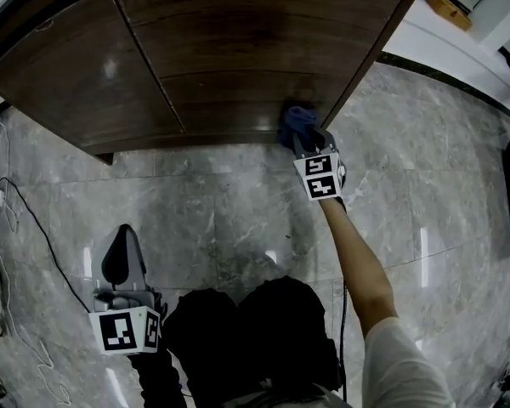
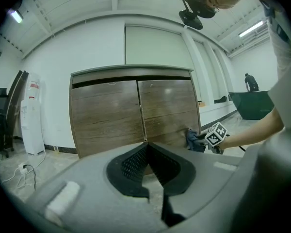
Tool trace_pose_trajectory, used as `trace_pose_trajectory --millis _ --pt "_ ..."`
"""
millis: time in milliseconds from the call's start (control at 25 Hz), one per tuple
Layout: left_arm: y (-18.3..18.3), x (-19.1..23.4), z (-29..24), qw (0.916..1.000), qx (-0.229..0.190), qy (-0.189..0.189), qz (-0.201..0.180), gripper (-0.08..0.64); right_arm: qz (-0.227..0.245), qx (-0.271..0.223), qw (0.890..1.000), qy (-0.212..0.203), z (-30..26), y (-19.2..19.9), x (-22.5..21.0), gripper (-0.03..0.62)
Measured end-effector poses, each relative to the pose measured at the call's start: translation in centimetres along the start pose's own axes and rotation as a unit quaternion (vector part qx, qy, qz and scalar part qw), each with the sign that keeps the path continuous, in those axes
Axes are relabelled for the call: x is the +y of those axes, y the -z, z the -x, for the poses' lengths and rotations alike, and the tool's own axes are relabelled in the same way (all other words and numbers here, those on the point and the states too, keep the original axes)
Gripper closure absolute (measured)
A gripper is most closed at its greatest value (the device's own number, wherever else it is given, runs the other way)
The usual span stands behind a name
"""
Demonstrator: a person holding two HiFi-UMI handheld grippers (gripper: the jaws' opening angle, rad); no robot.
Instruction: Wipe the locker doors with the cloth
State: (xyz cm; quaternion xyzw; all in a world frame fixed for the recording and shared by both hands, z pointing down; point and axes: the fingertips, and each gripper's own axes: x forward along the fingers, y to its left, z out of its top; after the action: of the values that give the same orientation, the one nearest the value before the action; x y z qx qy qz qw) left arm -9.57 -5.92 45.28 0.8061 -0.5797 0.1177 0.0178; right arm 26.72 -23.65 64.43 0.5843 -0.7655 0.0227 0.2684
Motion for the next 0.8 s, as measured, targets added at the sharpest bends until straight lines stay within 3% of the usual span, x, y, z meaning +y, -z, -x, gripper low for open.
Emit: trace_pose_trajectory --millis 280,800 --pt "-0.2 0.3 0.8 1.0 -0.005 -0.002 0.008 0.558 0.024 -0.058 0.998 -0.012 1.8 -6.8 0.5 0.5" --pt "-0.5 1.1 2.0 0.9995 -0.018 -0.004 0.024 0.558 0.042 -0.134 0.99 0.002 6.3 -19.8 -0.9 0.502"
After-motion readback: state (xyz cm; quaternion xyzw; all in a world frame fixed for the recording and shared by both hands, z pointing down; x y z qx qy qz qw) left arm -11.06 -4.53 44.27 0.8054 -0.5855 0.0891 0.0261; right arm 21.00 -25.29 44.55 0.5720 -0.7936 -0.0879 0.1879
